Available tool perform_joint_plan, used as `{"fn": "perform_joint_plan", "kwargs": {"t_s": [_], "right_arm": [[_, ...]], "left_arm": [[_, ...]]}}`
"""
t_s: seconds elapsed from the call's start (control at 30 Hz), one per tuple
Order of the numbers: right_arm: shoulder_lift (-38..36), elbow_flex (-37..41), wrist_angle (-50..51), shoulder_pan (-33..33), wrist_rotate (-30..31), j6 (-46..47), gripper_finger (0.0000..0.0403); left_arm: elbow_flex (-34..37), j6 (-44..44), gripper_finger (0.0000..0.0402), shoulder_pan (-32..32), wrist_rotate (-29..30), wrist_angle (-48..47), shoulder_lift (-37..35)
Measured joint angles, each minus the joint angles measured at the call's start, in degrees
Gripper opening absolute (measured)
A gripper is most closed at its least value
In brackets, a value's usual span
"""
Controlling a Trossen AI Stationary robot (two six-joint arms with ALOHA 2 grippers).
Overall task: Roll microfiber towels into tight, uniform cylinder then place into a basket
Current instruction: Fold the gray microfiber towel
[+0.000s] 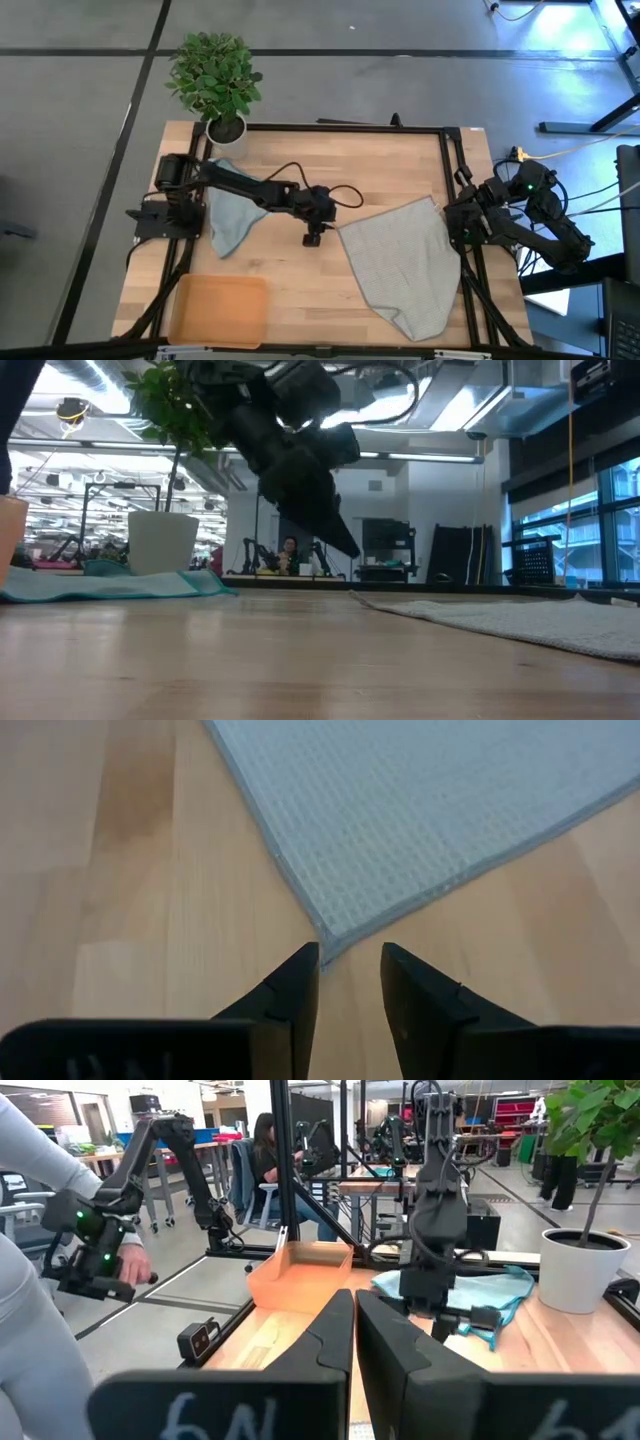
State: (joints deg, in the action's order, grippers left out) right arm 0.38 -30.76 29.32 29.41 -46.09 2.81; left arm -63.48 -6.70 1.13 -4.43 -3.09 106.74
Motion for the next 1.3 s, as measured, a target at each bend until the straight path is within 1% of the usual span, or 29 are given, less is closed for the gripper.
{"fn": "perform_joint_plan", "kwargs": {"t_s": [0.1, 0.23, 0.47, 0.7, 0.77, 0.93, 1.07, 1.17, 1.23, 1.3], "right_arm": [[0.00, 0.00, 0.09, 0.00, -0.10, -0.07, 0.0018], [0.00, 0.00, 0.10, 0.00, -0.10, -0.13, 0.0018], [0.00, 0.00, 0.17, -0.01, -0.10, -0.17, 0.0018], [0.00, 0.00, 0.17, 0.00, -0.09, -0.24, 0.0018], [0.00, 0.00, 0.17, 0.00, -0.09, -0.24, 0.0018], [0.00, 0.00, 0.15, -0.02, -0.08, -0.26, 0.0018], [0.00, 0.00, 0.17, 0.00, -0.08, -0.26, 0.0018], [0.00, 0.00, 0.17, -0.01, -0.08, -0.14, 0.0018], [0.00, 0.00, 0.17, 0.00, -0.08, 0.32, 0.0018], [0.00, 0.00, 0.17, 0.00, -0.06, 1.43, 0.0018]], "left_arm": [[0.00, -0.30, 0.0097, 0.00, 0.01, 1.33, 1.45], [0.00, -3.93, 0.0097, -0.02, 0.01, 2.92, 3.57], [-0.02, -7.57, 0.0096, 0.00, 0.44, 4.18, 5.39], [0.09, -7.07, 0.0096, 0.91, 0.42, 3.65, 6.53], [-0.13, -7.01, 0.0096, 1.38, 0.46, 5.30, 7.30], [-0.10, -6.59, 0.0096, 1.91, 0.36, 5.13, 8.04], [-0.09, -7.31, 0.0095, 1.93, -0.96, 4.52, 8.06], [-0.13, -8.62, 0.0081, 1.86, -2.19, 3.60, 8.04], [-0.14, -8.71, 0.0057, 1.77, -2.29, 2.80, 7.99], [-0.20, -7.57, 0.0026, 1.77, -2.64, 2.28, 7.95]]}}
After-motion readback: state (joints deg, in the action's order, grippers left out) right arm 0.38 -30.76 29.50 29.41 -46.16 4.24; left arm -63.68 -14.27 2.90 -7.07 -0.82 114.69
